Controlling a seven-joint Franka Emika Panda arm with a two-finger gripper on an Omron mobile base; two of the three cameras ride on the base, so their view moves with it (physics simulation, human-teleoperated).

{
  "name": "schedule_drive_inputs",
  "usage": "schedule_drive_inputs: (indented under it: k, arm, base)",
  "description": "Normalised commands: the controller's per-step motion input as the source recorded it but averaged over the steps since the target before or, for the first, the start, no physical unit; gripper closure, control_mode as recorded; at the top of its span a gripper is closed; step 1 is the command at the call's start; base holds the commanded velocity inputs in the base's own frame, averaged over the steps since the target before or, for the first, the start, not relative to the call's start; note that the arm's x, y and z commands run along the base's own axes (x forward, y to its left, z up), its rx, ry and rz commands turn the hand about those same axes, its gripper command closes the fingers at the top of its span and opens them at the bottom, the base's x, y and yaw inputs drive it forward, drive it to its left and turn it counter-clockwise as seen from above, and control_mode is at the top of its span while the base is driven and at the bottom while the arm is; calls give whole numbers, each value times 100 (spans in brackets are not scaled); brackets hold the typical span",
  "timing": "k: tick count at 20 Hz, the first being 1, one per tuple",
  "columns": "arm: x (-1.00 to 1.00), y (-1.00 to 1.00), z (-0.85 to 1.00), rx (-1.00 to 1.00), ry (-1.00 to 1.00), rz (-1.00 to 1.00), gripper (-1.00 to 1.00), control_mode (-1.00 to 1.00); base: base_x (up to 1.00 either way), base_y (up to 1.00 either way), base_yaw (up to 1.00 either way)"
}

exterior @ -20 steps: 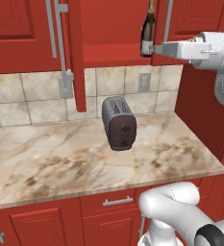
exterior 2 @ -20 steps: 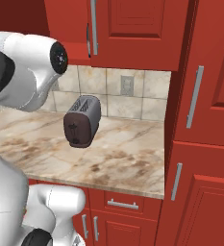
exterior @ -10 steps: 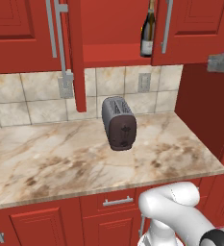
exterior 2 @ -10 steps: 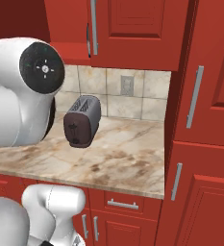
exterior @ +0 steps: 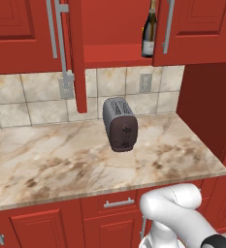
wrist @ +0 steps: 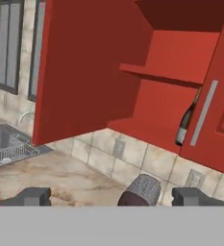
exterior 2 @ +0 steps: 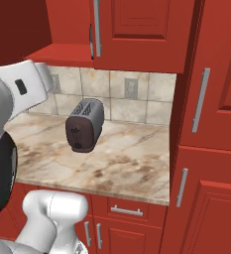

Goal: Open the cabinet directly in front. Then move the wine and the cup to the dining counter with the candle on it.

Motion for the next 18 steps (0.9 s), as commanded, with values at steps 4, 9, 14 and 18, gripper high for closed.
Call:
schedule_drive_inputs:
  k: [4,9,14,18]
  arm:
    - [2,-7,-39,-9,-10,-35,-100,-100]
    - [2,0,0,0,0,-2,-100,-100]
    - [18,-1,-15,15,-12,0,-100,-100]
    - [28,0,-24,16,-24,0,-100,-100]
  base:
    - [0,0,0]
    - [0,0,0]
    - [0,0,0]
    - [0,0,0]
